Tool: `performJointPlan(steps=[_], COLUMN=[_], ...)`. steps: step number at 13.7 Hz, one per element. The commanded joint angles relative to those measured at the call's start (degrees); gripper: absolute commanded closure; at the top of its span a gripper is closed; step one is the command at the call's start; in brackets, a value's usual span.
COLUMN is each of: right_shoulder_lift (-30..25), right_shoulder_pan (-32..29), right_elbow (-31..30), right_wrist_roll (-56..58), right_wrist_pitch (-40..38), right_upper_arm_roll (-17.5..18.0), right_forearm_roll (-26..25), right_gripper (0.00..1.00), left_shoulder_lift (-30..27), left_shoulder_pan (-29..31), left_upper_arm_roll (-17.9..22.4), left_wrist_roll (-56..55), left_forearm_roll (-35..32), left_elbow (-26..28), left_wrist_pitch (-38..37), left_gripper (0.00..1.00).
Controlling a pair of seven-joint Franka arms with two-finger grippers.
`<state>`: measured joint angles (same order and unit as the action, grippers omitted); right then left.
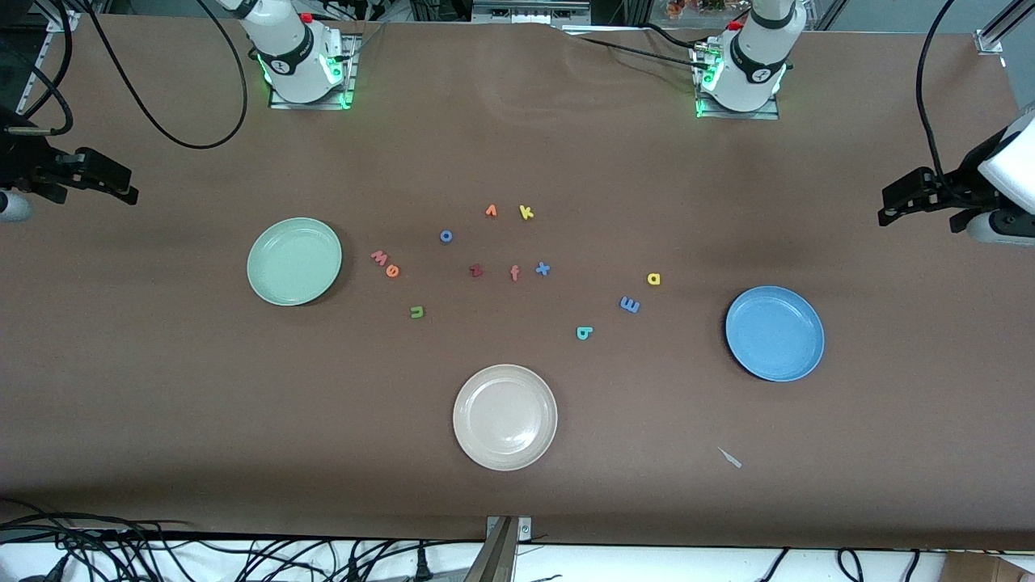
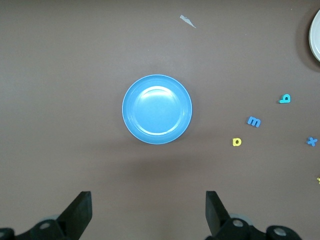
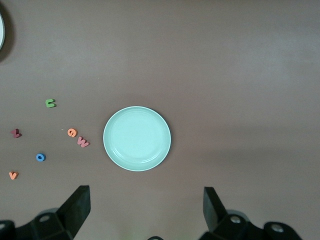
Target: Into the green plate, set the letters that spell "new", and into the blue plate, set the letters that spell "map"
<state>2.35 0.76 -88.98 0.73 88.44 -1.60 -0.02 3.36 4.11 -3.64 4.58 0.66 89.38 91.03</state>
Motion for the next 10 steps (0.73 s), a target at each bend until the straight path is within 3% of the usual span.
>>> performJointPlan(steps=[1, 10], right_shoulder_lift=[0.47, 0.47], right_shoulder_pan=[-0.23, -0.15], right_elbow=[1.44, 1.35], right_wrist_roll=[-0.38, -0.29], right_wrist_pitch=[-0.46, -0.55], right_upper_arm_roll=[0.37, 0.46], right_forearm_roll=[-0.24, -0.16], right_gripper=[0.00, 0.00], left_shoulder_lift=[-0.37, -0.28], left_shoulder_pan=[-0.33, -0.41], left_upper_arm_roll=[-0.05, -0.14], left_wrist_roll=[-0.52, -1.68], left_forearm_roll=[-1.71, -1.54], left_elbow=[0.18, 0.18], left_wrist_pitch=[-0.68, -0.77], left_gripper=[0.00, 0.00])
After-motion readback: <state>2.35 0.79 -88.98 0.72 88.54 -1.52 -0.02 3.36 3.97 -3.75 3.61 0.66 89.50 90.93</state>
